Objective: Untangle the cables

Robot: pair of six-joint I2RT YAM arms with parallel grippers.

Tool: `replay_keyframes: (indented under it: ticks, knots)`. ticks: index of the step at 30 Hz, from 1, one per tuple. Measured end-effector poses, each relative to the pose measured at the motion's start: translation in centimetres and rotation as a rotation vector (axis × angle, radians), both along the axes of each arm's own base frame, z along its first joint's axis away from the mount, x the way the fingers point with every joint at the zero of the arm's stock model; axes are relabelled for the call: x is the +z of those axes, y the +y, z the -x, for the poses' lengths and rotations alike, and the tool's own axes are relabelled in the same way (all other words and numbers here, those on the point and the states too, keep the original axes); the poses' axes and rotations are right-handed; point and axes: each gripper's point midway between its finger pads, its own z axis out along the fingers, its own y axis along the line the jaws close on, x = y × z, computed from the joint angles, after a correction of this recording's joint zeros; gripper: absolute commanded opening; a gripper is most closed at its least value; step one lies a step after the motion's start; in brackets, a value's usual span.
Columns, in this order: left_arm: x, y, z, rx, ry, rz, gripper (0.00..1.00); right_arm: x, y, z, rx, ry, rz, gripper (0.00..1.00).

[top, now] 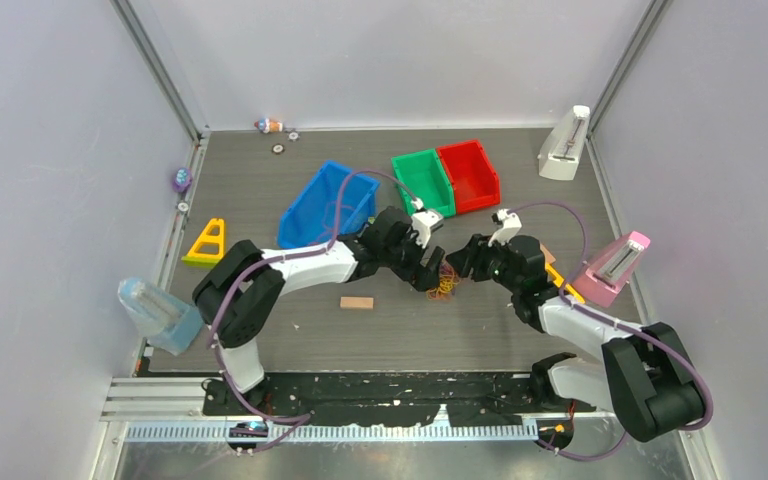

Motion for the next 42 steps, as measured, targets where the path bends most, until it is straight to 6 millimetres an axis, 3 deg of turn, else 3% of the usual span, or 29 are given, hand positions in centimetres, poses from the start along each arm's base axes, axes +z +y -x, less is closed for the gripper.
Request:
replay_keyframes:
  ticks: [3, 7, 8, 15, 20, 25, 27, 28, 30, 32, 33, 39, 42]
  knots:
    - [-0.8, -0.5, -0.1, -0.009, 0.028, -0.015, 0.62, -0.2, 0.3, 0.2, 0.020, 0.007, -0.002, 0.44]
    - [-1.4, -0.7, -0.1, -0.011, 0.055, -0.036, 0.04, -1.2, 0.4, 0.2, 0.028, 0.051, 0.012, 0.18]
    - [-1.5, -0.7, -0.1, -0.008, 0.064, -0.041, 0.00, -1.7, 0.4, 0.1, 0.027, 0.071, 0.020, 0.14]
    - [-1.5, -0.1, -0.6, 0.007, 0.078, -0.042, 0.00, -2.5, -0.4, -0.2, -0.023, 0.115, 0.059, 0.05]
    - [-1.4, 1.9, -0.7, 0.053, 0.081, -0.033, 0.00, -0.2, -2.2, -1.0, -0.129, 0.033, 0.077, 0.05]
    - [0.2, 3.5, -1.0, 0.099, 0.027, -0.015, 0.00, 1.2, -4.3, -1.5, -0.248, -0.021, 0.103, 0.06]
    - [1.0, 3.6, -1.2, 0.107, -0.001, 0.006, 0.00, 1.0, -4.9, -1.5, -0.277, -0.022, 0.114, 0.31]
    - [1.3, 3.5, -1.3, 0.108, -0.011, 0.015, 0.06, 0.9, -5.1, -1.5, -0.284, -0.018, 0.117, 0.56]
    - [1.6, 3.3, -1.5, 0.107, -0.020, 0.026, 0.41, 0.7, -5.0, -1.4, -0.285, -0.009, 0.113, 0.71]
    - [1.5, 3.2, -1.4, 0.095, -0.022, 0.028, 0.68, 0.6, -4.6, -1.2, -0.251, -0.009, 0.116, 0.72]
    - [1.5, 3.1, -1.3, 0.089, -0.016, 0.030, 0.73, 0.5, -4.3, -1.0, -0.233, -0.009, 0.111, 0.71]
    - [-0.1, 1.3, -1.3, 0.050, 0.042, 0.017, 0.76, -0.4, -3.0, 0.4, -0.143, 0.012, 0.081, 0.61]
    - [-1.3, 0.2, -1.2, 0.024, 0.084, -0.012, 0.73, -0.6, -2.6, 1.0, -0.112, 0.020, 0.068, 0.50]
